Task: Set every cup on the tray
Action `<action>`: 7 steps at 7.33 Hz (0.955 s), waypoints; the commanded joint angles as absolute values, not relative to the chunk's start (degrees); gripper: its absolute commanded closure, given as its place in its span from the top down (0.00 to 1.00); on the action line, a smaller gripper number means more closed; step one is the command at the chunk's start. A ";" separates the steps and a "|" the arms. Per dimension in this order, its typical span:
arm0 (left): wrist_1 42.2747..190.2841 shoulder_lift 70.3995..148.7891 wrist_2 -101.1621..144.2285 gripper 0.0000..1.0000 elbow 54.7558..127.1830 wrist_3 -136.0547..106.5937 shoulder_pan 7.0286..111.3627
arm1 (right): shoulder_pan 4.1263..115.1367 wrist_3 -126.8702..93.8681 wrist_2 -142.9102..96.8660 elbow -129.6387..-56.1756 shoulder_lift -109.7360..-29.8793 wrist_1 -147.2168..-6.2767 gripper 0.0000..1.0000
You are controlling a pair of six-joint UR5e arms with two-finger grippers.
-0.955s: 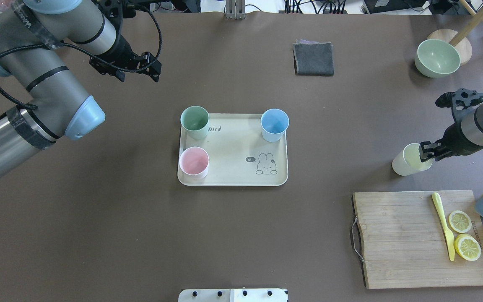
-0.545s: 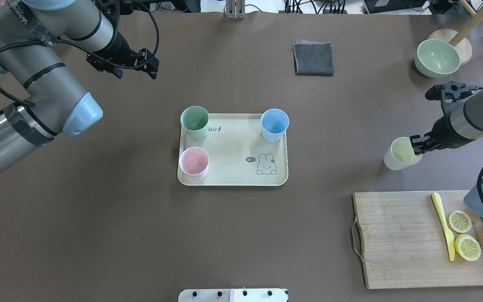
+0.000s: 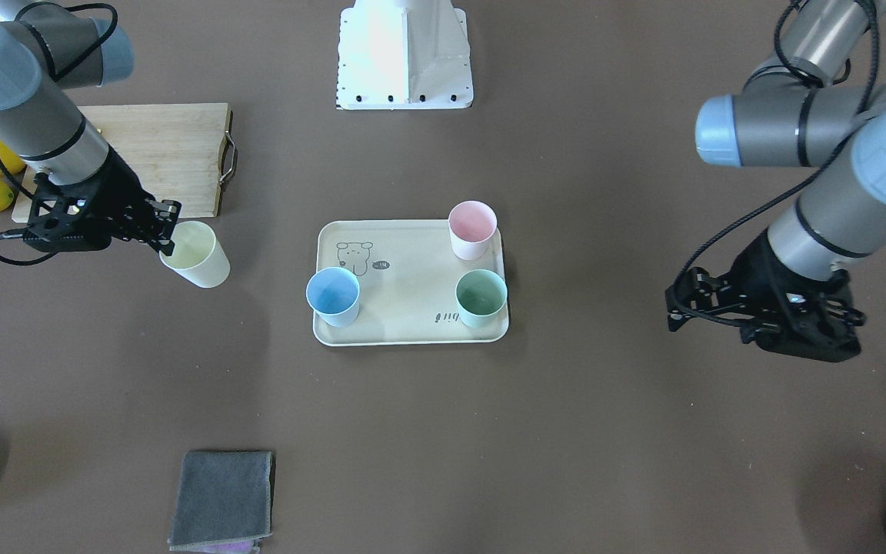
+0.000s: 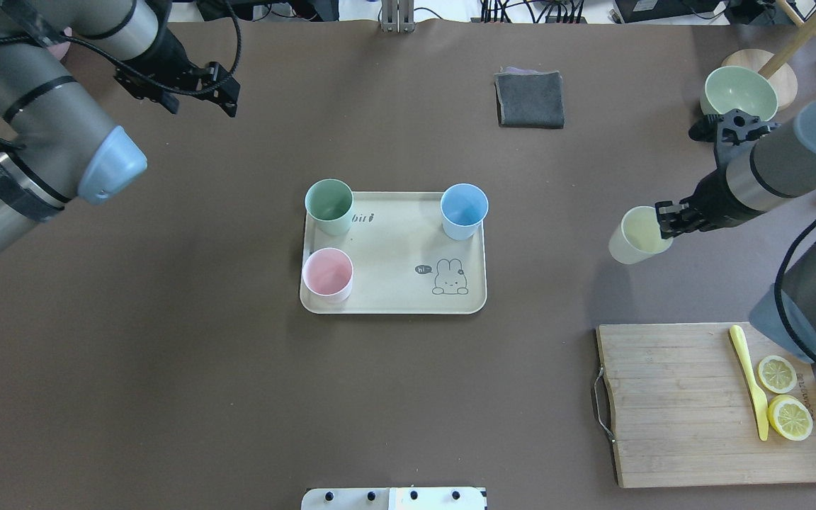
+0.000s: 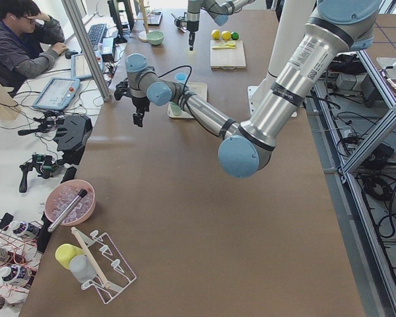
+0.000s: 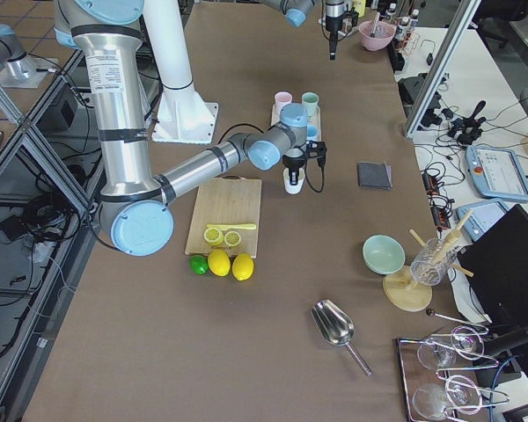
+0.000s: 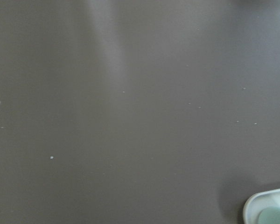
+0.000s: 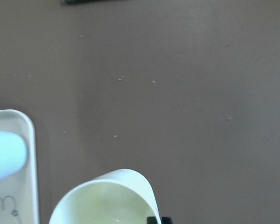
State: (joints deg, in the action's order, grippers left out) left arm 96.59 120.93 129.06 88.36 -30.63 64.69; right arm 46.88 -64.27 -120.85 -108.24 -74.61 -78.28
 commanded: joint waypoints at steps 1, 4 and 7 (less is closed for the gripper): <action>96.33 116.30 130.25 0.98 86.58 -18.43 71.43 | 40.20 -72.56 -116.14 -108.11 -67.44 -81.90 0.00; 96.33 114.70 130.25 0.98 81.22 -7.04 76.02 | 32.72 -78.29 -108.57 -106.27 -63.74 -82.35 0.00; 96.68 113.91 130.34 0.98 81.47 -7.03 76.11 | 30.77 -79.54 -106.79 -105.29 -62.05 -83.14 0.06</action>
